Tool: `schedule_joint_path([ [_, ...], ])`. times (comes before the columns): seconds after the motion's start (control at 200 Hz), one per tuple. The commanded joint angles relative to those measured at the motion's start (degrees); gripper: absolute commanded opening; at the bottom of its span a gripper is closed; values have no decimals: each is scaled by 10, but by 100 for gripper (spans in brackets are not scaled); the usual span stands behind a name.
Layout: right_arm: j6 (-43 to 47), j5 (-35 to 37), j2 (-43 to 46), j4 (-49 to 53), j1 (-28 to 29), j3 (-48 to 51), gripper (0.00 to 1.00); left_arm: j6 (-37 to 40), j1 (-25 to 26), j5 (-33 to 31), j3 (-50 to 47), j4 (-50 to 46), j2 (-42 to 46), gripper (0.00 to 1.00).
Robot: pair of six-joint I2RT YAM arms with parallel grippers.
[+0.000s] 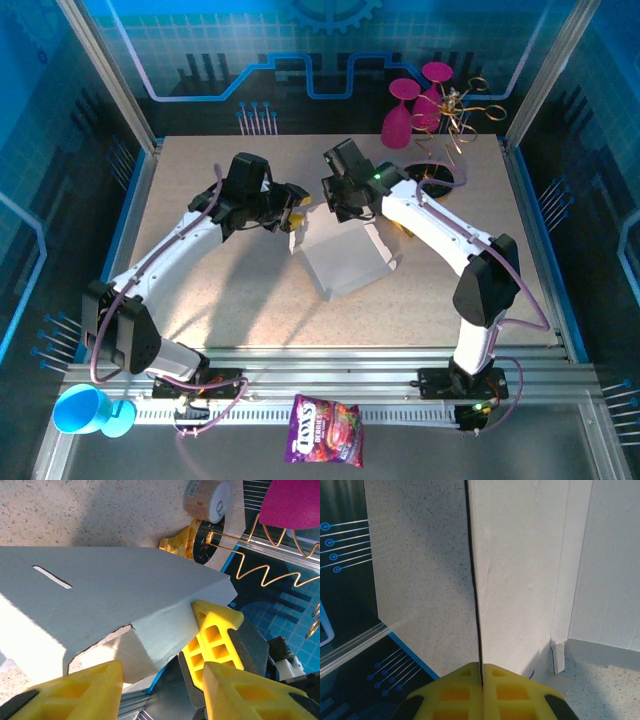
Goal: Fold the paper box
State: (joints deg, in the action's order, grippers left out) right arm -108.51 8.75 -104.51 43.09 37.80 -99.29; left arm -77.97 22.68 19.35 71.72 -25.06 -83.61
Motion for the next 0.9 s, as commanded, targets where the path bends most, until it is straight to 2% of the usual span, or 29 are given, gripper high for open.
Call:
schedule_joint_path([
  [0.0, -16, -5, 24, -17, -2, 5, 0, -14, 3, 6, 2, 13, -5, 46],
  [0.275, -33, -14, 48, -48, 4, 43, 0, -23, -4, -10, 8, 29, -24, 37],
  [0.67, -38, -23, 62, -80, 8, 72, 0, -30, -12, -12, 3, 45, -37, 15],
  [0.72, -37, -24, 63, -84, 9, 76, 0, -31, -14, -12, -1, 45, -38, 10],
  [0.77, -37, -24, 65, -89, 9, 83, 0, -31, -17, -14, -7, 46, -37, 0],
  [0.856, -30, -23, 74, -118, 8, 110, 0, -32, -26, -17, -19, 42, -29, 0],
  [0.891, -21, -23, 81, -141, 7, 127, 11, -32, -31, -15, -26, 38, -26, 0],
])
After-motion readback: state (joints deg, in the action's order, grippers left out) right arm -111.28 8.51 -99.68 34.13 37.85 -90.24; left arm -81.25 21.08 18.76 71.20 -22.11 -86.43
